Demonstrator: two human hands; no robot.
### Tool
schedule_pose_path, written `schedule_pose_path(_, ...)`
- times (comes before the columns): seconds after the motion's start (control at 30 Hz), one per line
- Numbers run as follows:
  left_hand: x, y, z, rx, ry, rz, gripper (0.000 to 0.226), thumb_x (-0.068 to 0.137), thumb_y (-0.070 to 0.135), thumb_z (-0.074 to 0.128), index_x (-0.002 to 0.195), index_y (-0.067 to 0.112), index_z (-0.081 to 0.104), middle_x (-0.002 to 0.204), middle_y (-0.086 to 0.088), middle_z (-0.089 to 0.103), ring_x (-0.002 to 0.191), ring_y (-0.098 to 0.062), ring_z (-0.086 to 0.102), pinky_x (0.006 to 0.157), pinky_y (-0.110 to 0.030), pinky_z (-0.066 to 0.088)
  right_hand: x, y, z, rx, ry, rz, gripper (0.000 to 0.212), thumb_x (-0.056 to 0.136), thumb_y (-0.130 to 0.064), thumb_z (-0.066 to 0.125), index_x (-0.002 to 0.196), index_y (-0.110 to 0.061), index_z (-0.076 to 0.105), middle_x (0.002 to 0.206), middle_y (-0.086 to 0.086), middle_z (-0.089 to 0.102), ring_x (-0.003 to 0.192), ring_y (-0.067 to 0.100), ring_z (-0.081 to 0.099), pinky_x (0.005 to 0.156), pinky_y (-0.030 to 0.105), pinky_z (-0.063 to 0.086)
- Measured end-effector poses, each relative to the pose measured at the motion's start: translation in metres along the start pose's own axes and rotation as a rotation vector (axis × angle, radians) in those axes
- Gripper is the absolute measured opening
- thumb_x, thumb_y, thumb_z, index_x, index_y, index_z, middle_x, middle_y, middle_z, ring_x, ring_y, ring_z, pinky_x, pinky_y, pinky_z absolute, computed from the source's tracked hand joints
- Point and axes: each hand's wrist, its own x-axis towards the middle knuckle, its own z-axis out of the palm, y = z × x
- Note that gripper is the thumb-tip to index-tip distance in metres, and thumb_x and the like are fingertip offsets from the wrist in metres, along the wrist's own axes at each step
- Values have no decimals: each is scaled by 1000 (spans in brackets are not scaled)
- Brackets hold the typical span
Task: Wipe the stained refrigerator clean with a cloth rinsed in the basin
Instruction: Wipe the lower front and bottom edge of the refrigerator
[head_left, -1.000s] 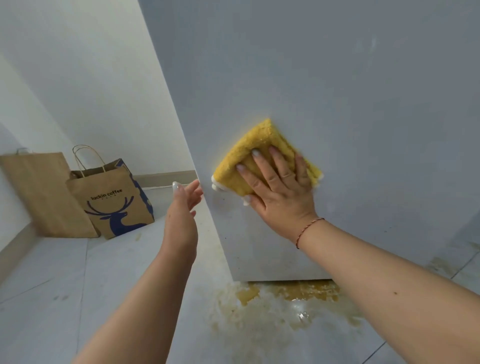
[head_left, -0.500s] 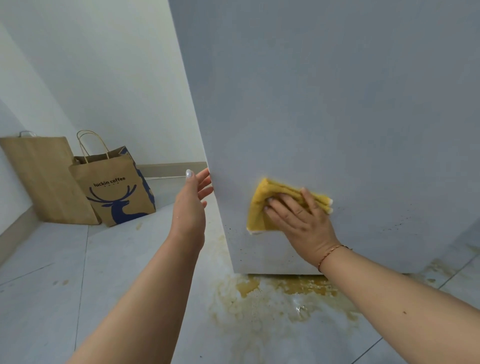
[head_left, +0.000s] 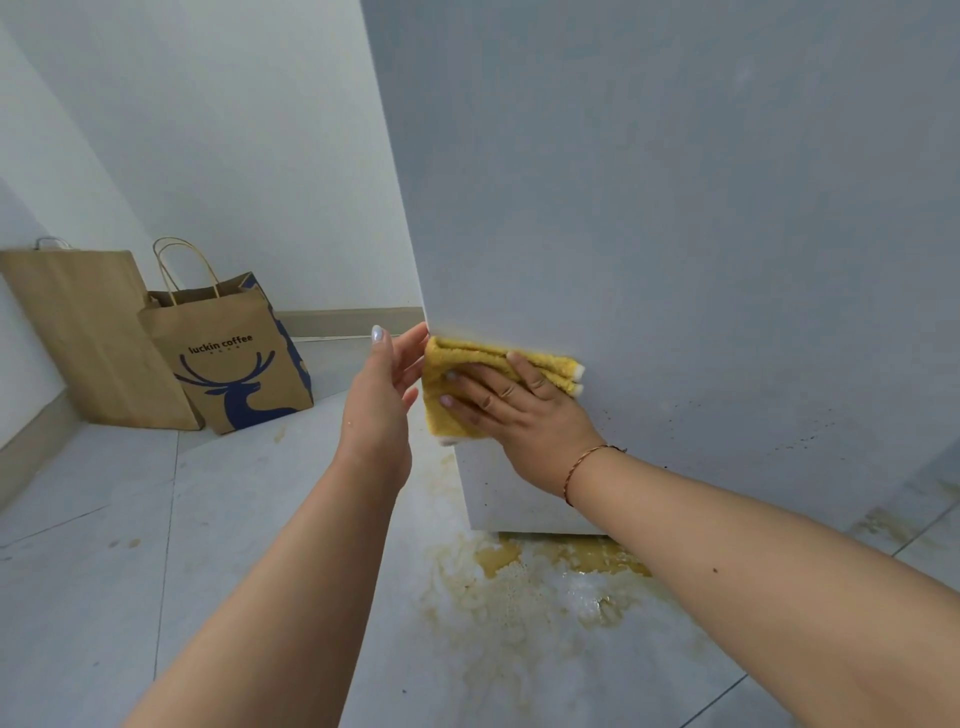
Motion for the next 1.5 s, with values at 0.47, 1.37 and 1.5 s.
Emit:
schedule_pose_path(0.47,6,-22,-13,4,177,-226,51,103,44,29,89,11,65,85,-7,64,80,-19,61,90,-39,50,-71,8,-6,106,-206,156,67,95,-52,19,150,-14,27,158,2,17,147,19,11,119,48,-8)
schedule_pose_path(1.37,9,-101,21,147,-167,-667,43,99,26,32,108,1,66,104,-18,70,91,-29,65,79,-39,52,-124,-12,17,171,-299,275,58,94,-47,25,146,-24,34,158,-4,16,144,18,18,119,50,1)
schedule_pose_path(1.5,7,-97,41,108,-219,-648,32,89,11,39,100,0,66,94,-16,72,84,-27,67,76,-36,52,-138,1,7,173,-226,582,59,93,-48,32,148,-26,28,156,0,19,142,23,22,116,53,7)
